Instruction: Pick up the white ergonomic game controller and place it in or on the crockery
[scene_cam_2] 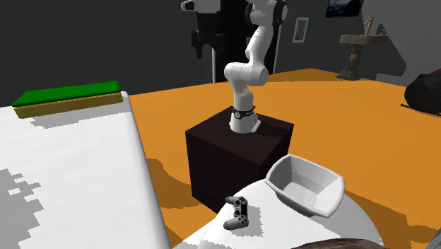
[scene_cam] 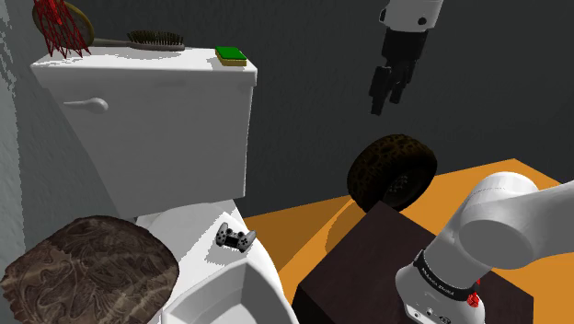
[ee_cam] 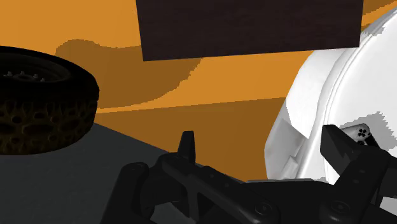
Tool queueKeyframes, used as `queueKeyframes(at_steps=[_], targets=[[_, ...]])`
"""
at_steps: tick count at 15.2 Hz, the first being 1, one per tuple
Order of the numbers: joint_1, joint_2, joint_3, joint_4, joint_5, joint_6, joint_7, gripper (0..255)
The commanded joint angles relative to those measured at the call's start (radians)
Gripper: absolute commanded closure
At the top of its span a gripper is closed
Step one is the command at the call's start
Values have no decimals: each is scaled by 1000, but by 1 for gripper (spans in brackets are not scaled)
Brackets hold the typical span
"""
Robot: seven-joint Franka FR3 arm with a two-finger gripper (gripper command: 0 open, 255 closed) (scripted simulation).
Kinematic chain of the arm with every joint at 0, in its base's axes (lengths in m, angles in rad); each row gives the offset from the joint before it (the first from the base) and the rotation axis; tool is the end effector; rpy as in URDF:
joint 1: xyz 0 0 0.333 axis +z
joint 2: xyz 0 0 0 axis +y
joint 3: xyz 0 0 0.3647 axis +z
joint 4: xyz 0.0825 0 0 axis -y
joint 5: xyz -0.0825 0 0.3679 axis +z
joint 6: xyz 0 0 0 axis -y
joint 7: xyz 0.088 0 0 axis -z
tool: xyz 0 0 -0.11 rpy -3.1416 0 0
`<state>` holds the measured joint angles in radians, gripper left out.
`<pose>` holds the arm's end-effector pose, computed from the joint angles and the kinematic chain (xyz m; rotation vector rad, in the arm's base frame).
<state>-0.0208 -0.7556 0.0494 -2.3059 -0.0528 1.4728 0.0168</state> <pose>0.2554 0.0077 0.6286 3.0515 -0.0093 -0.1171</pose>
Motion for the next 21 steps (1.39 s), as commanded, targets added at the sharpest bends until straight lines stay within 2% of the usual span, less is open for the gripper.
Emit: queueKeyframes(at_steps=[1,11,21], targets=[[0,0,0,0,0,0,0,0],[39,199,119,-98,81,272,144,0],[65,513,233,-65,98,531,290,0]])
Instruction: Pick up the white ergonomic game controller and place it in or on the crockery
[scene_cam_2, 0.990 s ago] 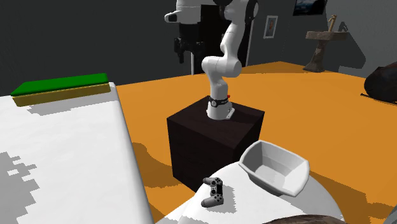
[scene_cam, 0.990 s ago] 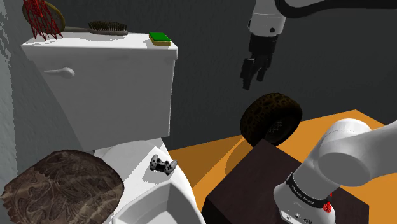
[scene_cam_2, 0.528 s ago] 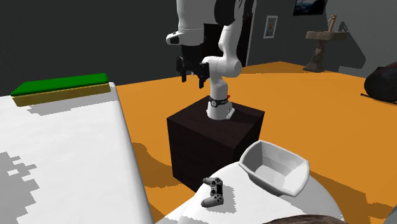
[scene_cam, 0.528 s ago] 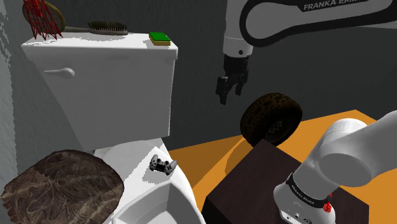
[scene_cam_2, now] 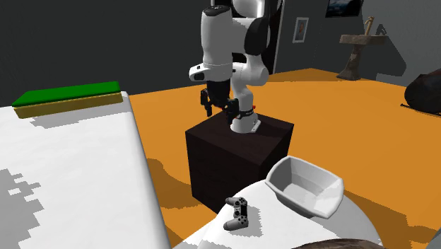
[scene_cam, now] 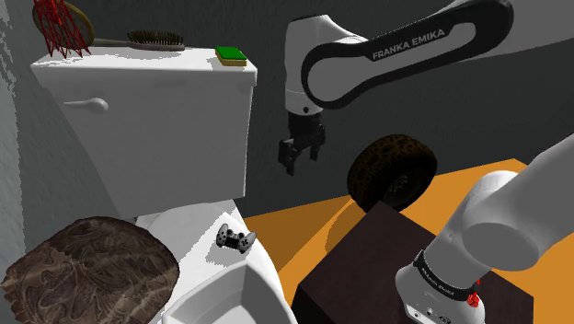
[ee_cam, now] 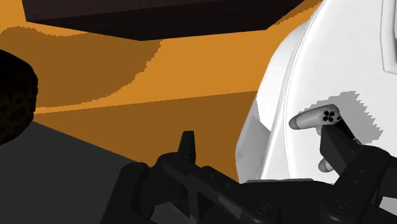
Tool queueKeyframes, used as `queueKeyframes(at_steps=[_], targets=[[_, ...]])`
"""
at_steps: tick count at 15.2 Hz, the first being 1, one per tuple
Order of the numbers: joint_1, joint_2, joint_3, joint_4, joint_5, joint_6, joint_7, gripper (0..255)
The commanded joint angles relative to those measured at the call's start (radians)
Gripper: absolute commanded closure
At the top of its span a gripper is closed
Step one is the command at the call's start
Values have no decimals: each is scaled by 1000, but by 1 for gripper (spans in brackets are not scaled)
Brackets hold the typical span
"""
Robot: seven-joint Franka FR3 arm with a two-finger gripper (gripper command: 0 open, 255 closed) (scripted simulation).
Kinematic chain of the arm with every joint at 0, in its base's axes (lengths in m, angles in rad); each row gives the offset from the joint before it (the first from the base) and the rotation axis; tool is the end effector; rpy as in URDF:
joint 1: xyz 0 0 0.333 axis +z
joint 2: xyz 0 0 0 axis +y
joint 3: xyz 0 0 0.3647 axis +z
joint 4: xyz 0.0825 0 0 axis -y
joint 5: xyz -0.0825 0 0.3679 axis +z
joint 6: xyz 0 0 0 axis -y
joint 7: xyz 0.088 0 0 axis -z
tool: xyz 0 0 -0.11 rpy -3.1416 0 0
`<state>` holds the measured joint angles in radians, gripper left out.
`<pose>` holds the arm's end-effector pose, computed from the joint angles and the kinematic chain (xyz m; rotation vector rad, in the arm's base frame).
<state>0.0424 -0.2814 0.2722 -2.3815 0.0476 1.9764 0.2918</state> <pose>0.3894 0.1362 0.4671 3.0665 -0.0216 -0.1802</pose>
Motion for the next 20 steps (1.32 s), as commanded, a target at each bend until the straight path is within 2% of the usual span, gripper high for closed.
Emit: queueKeyframes(at_steps=[1,10,20], targets=[[4,75,20,21,-7,51,32,0],[41,422,75,174,-97,214,191,0],[150,818,50,465,-213,284,332,0]])
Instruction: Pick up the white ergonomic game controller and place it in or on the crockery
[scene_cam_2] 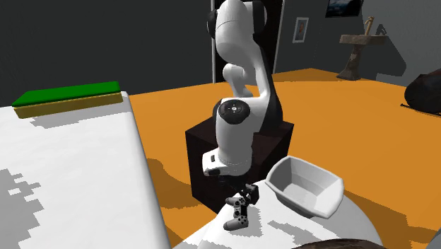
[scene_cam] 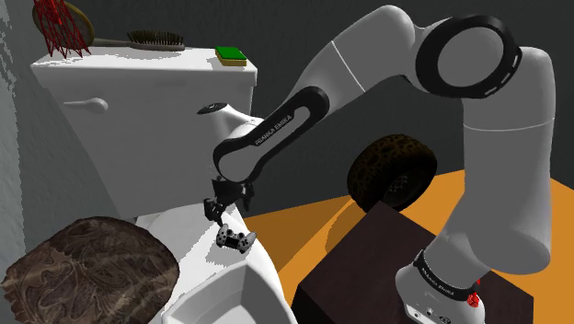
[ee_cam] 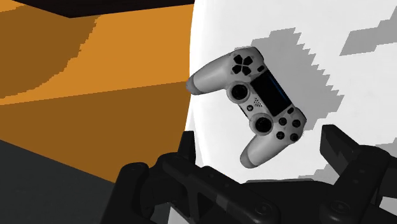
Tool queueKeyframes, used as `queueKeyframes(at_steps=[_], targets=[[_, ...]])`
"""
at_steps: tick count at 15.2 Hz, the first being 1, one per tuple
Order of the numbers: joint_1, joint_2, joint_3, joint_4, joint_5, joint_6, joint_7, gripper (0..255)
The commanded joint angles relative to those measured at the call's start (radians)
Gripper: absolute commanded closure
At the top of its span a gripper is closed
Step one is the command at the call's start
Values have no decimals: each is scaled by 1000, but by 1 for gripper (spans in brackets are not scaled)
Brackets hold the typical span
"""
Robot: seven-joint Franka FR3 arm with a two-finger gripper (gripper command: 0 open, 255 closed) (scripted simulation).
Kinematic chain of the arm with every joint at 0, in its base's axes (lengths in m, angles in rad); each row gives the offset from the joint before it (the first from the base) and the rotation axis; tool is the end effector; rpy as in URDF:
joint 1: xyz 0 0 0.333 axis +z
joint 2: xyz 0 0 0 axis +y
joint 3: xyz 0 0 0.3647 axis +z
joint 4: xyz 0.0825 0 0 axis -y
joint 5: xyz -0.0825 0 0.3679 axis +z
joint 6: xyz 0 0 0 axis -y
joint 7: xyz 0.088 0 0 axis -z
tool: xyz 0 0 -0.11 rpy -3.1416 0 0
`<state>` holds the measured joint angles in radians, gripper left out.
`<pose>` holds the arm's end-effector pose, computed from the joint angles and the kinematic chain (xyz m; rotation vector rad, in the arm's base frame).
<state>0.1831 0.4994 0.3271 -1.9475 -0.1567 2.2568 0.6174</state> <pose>0.5440 0.2834 0.2732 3.0853 -0.0352 -0.2421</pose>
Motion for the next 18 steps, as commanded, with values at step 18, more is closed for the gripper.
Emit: queueKeyframes(at_steps=[18], targets=[[70,249,-40,166,-53,72,49,0]])
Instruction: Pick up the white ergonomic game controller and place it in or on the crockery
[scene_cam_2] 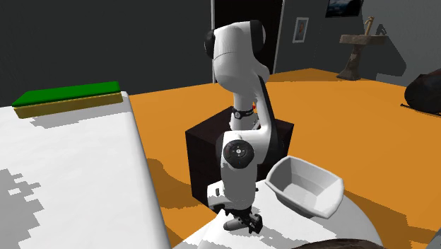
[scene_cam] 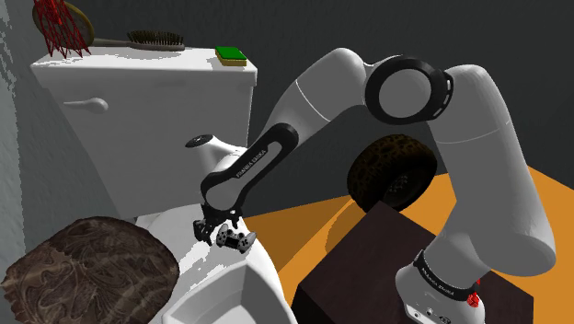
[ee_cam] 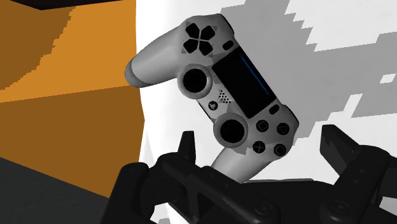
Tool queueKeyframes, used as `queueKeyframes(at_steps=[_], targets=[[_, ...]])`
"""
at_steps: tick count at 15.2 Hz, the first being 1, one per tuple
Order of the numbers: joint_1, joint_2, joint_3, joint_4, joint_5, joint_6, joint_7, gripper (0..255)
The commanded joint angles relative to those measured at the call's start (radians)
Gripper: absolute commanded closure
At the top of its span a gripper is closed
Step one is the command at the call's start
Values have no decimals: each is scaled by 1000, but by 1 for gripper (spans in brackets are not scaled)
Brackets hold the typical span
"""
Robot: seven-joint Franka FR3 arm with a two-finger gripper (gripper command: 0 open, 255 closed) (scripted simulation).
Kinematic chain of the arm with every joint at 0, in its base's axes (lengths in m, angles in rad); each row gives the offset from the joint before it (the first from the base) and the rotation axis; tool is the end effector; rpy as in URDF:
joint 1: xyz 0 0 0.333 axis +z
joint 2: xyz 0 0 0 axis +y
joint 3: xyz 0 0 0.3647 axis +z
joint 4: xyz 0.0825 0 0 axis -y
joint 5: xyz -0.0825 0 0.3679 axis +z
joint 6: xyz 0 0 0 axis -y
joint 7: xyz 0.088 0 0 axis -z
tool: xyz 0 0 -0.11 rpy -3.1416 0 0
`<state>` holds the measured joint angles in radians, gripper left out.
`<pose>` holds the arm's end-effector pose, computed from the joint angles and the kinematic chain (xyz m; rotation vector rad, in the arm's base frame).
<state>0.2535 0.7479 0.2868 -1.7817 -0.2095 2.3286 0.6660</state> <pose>0.5738 0.3176 0.1811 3.0885 -0.0391 -0.2580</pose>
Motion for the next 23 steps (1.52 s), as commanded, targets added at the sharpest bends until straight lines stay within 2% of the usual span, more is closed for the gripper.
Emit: queueKeyframes(at_steps=[1,2,11,23], targets=[[0,0,0,0,0,0,0,0],[0,0,0,0,0,0,0,255],[0,0,0,0,0,0,0,255],[-24,-124,31,-25,35,-98,-15,255]])
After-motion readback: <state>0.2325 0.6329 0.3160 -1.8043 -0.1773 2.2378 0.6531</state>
